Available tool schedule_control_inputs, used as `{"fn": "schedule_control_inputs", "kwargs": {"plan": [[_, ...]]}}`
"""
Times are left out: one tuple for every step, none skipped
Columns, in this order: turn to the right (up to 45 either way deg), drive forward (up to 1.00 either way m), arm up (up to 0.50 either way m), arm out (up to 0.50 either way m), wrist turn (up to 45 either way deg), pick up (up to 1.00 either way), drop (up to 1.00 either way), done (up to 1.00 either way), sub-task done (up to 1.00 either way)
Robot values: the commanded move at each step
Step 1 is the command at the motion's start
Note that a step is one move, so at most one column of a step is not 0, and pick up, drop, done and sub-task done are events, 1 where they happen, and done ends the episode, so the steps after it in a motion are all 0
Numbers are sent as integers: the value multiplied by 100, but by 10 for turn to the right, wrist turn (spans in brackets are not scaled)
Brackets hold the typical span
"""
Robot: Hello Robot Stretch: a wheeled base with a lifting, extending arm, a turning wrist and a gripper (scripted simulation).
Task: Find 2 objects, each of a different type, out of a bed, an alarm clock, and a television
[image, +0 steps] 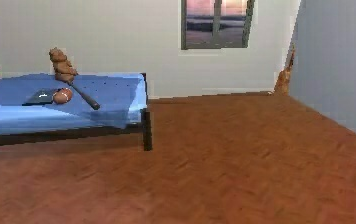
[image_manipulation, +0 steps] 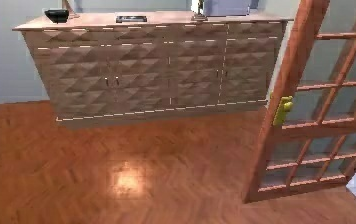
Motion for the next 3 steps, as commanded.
{"fn": "schedule_control_inputs", "kwargs": {"plan": [[0, 100, 0, 0, 0, 0, 0, 0, 0], [90, 0, 0, 0, 0, 0, 0, 0, 0], [30, 0, 0, 0, 0, 0, 0, 0, 0]]}}
